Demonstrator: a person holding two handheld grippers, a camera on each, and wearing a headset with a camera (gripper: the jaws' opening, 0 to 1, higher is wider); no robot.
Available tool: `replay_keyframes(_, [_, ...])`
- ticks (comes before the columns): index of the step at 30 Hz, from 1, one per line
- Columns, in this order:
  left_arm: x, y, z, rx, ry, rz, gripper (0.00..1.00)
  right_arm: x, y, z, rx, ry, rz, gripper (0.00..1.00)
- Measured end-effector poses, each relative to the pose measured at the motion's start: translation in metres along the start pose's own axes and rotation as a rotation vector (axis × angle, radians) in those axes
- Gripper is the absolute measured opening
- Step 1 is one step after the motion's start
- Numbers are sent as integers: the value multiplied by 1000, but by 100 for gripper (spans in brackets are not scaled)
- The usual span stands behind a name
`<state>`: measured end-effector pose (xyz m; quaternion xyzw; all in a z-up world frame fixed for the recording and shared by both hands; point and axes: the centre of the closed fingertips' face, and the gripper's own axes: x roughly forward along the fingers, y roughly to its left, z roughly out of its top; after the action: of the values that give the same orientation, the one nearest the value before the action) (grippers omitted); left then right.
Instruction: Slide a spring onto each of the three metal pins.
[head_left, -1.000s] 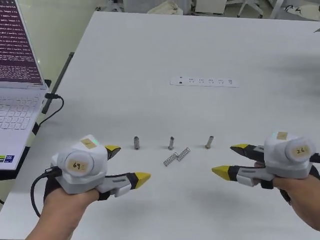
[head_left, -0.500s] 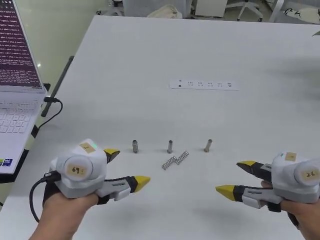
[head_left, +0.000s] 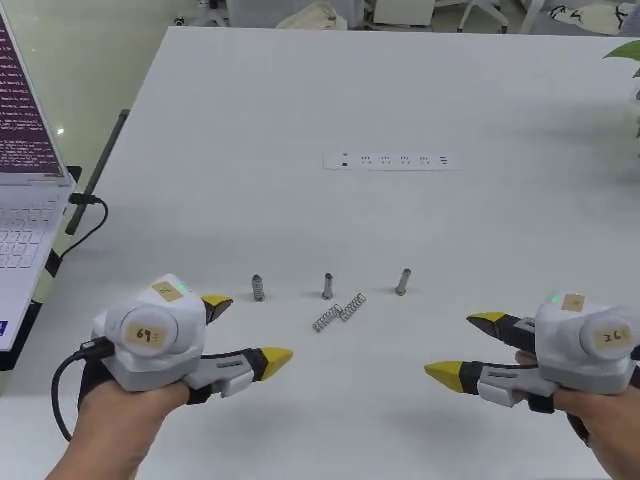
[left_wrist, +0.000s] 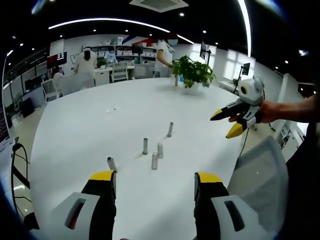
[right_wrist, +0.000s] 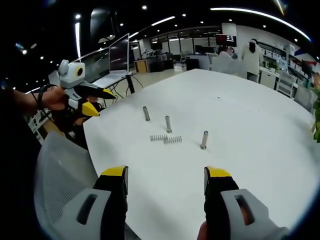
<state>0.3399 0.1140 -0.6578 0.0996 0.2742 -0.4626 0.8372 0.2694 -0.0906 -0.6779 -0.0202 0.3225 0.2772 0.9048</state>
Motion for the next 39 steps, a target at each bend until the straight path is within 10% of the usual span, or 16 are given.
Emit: replay_keyframes(39, [103, -16, -10, 85, 122, -167, 50, -28, -14, -16, 45, 16, -66, 60])
